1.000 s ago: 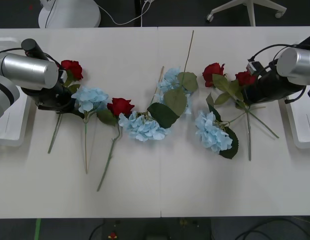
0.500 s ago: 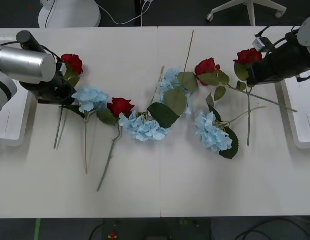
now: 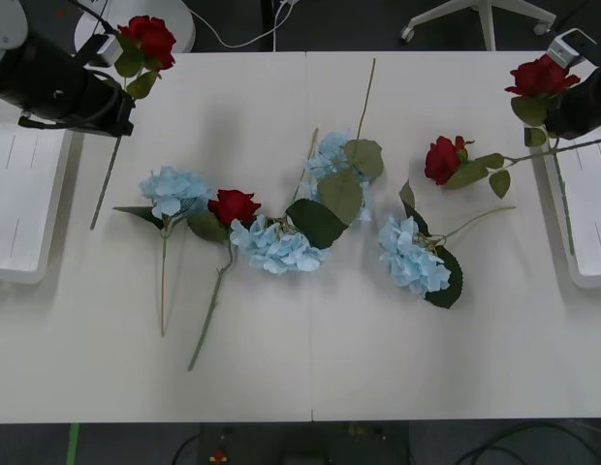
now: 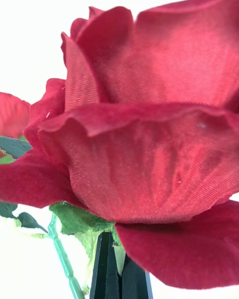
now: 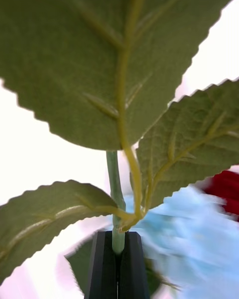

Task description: Put the red flowers into the right box and the blue flowers into the left box

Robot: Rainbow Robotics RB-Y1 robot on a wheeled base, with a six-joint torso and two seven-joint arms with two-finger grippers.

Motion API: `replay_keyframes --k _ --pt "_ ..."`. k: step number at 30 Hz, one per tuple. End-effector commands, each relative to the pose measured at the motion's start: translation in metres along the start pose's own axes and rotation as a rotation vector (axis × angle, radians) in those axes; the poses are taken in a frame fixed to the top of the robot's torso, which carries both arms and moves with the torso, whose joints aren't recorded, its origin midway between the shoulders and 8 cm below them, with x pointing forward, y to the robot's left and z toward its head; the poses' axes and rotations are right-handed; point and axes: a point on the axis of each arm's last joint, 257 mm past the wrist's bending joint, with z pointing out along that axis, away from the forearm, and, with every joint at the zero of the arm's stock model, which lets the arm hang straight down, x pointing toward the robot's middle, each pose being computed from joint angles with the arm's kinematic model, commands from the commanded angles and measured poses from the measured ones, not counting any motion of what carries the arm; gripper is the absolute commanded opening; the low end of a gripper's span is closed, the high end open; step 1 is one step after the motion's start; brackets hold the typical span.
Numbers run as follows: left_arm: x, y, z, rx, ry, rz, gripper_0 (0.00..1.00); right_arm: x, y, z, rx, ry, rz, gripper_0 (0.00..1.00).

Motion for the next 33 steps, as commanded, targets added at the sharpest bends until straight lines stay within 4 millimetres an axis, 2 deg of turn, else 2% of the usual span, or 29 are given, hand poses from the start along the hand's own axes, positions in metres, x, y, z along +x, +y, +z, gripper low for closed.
replay_keyframes --k 1,2,3,8,14,17,22,23,31,32,33 --pt "-0.034 -0.038 -0.051 0.210 -0.124 0.034 0.00 -0.026 -0.034 -0.043 0.058 -0.063 -0.011 0.00" --pt "-0.034 -0.038 -0.051 0.210 -0.124 0.034 0.00 -0.026 -0.034 -0.043 0.058 -0.063 -0.011 0.00" --pt "-0.032 -0.066 -0.057 0.335 -0.143 0.043 0.00 -0.019 -0.029 -0.034 0.039 -0.058 0.015 0.00" --pt "-0.021 -0.132 -0.076 0.629 -0.139 0.030 0.00 -0.005 -0.027 -0.018 0.032 -0.060 0.046 0.00" --pt "-0.011 -0.194 -0.085 0.832 -0.108 0.057 0.00 0.010 -0.021 -0.009 0.012 -0.041 0.056 0.00" --pt "-0.010 -0.225 -0.086 0.900 -0.116 0.078 0.00 0.030 -0.003 0.006 -0.036 0.011 0.063 0.00" --pt "-0.005 -0.265 -0.085 0.952 -0.161 0.098 0.00 0.058 0.026 0.034 -0.085 0.082 0.109 0.00" --pt "-0.003 -0.278 -0.085 0.965 -0.175 0.102 0.00 0.065 0.039 0.042 -0.111 0.093 0.150 0.00" --pt "0.014 -0.333 -0.079 1.022 -0.175 0.118 0.00 0.075 0.089 0.073 -0.190 0.131 0.270 0.00" --pt "0.016 -0.342 -0.078 1.031 -0.178 0.119 0.00 0.075 0.092 0.076 -0.192 0.134 0.282 0.07" --pt "0.015 -0.349 -0.078 1.038 -0.186 0.117 0.00 0.074 0.094 0.077 -0.191 0.132 0.291 0.22"
